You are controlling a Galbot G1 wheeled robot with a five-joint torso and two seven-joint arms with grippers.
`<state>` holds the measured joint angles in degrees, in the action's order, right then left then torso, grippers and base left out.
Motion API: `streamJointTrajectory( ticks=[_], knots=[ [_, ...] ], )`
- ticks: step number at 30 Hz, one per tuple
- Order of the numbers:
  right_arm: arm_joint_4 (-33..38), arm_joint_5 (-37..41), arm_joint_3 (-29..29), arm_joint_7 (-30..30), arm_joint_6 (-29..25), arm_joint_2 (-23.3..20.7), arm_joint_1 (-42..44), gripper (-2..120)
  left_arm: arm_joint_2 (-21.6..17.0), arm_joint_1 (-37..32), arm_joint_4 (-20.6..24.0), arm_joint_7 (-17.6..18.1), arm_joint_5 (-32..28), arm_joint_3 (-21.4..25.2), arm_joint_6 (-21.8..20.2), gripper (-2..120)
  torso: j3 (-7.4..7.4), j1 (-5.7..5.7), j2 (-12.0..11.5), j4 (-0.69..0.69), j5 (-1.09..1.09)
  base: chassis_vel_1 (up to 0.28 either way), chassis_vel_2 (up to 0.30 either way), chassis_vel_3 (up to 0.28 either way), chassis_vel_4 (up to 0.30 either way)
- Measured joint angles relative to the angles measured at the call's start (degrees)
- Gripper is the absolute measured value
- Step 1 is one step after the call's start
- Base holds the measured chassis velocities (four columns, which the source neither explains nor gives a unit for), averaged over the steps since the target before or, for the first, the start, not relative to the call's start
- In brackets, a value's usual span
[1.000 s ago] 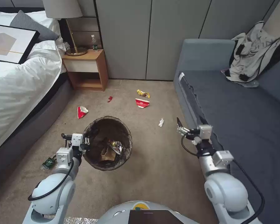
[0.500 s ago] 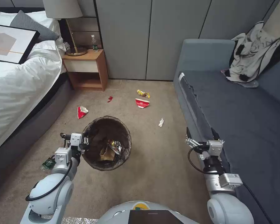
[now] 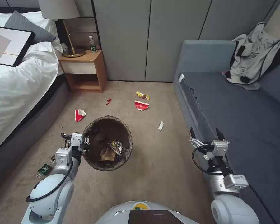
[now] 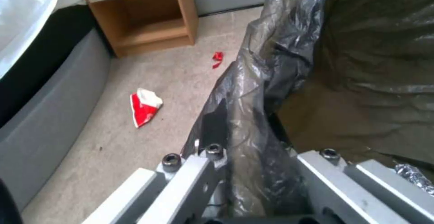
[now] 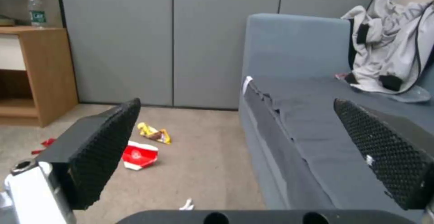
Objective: Pick up the trash bin, then pick up the garbage from the floor and place it into the trash bin.
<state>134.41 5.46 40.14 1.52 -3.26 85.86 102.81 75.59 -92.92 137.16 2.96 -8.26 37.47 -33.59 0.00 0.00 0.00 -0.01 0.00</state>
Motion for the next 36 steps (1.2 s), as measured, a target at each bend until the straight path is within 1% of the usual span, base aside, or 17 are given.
streamJointTrajectory(
  ticks=[5, 13, 36],
  knots=[
    [0.08, 0.03, 0.1, 0.13, 0.22, 0.05, 0.02, 100, 0.0, -0.03, 0.13, -0.04, 0.03, 0.0, 0.01, 2, 0.0, 0.0, 0.0, 0.03, 0.0, -0.053, 0.086, 0.068, -0.071],
    [0.08, 0.1, 0.65, -0.35, 0.27, -0.01, 0.27, 100, 0.03, -0.11, 0.3, -0.05, 0.15, -0.08, 0.01, 2, 0.0, 0.0, 0.0, 0.01, 0.0, -0.081, 0.095, 0.084, -0.093],
    [0.29, 0.07, 0.02, -0.82, 0.14, 0.11, 0.92, 100, 0.0, -0.53, 0.98, -0.06, 0.56, -0.42, 0.01, 2, 0.0, 0.0, 0.0, 0.01, 0.0, -0.093, 0.1, 0.096, -0.098]
  ],
)
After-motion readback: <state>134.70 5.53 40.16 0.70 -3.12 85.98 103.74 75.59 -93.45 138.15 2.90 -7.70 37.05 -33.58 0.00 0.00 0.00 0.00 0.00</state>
